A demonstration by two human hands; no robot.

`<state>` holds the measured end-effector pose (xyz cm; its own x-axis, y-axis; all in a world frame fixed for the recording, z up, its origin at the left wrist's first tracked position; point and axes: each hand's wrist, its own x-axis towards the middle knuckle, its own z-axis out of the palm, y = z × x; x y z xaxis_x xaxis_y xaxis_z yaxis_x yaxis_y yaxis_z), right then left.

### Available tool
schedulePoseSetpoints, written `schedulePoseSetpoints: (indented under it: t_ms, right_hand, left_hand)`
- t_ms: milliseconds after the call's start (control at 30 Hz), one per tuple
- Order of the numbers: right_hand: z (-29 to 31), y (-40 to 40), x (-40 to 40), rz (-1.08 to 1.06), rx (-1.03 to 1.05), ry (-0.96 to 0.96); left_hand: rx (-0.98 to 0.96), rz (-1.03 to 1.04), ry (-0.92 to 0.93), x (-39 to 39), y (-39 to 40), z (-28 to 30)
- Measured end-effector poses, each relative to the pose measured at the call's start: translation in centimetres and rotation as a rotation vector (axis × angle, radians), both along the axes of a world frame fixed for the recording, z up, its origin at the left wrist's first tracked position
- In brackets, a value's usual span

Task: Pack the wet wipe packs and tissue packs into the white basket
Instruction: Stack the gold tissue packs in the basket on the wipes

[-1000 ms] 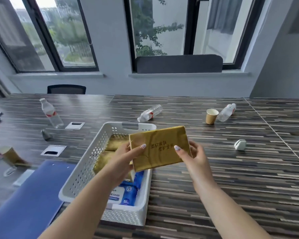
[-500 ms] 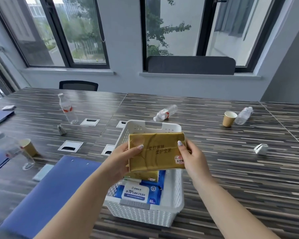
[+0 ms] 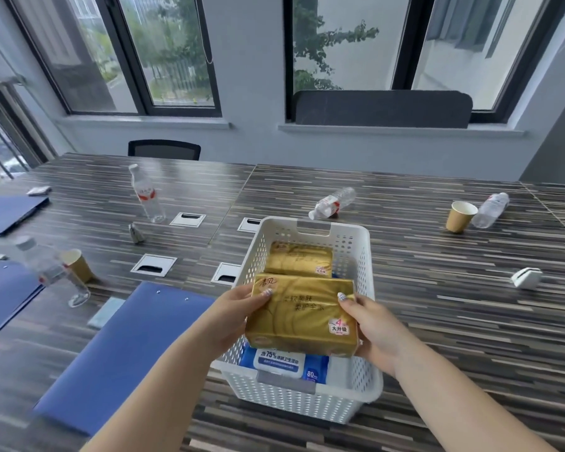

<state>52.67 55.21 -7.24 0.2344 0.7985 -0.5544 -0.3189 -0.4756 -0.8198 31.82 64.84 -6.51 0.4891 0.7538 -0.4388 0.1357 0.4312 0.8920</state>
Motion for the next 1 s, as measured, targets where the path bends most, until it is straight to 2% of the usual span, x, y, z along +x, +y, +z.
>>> schedulePoseSetpoints:
  t_ms: [133,233,400,467,567,633,833,1000]
  right_hand:
    - [-1.6,0.5,-0.9,-0.002,-0.111,0.013]
    - [-2.4,1.0,-2.2,-0.007,-0.193,0.013]
    - [-4.5,2.1,-4.2,-0.016,-0.303,0.005]
    - [-5.0,2.4,-4.2,-0.05,-0.338,0.037]
    - [-5.1,3.2,-4.4,-0.061,-0.378,0.063]
    - [-5.2,3.5,-4.4,-0.068,-0.423,0.092]
    - [-5.9,4.1,-4.8,-0.024,-0.495,0.08]
    - [-6.0,4.1,-4.5,0.037,-0.471,0.001]
  left_hand:
    - [0.102,0.215,-0.021,-1.0,0.7,0.3]
    - [0.117,0.292,-0.089,-2.1,1.1,0.9]
    - [0.143,0.4,-0.098,-3.8,1.1,1.0]
    - [0.195,0.417,-0.032,-4.3,1.0,0.7]
    - [0.33,0.411,0.181,-5.3,0.9,-0.1]
    - [0.338,0.387,0.254,-5.6,0.9,-0.7]
    - [0.247,0.314,0.366,-5.4,0.9,-2.7]
    - [0.228,0.291,0.376,-4.9,0.9,-3.5]
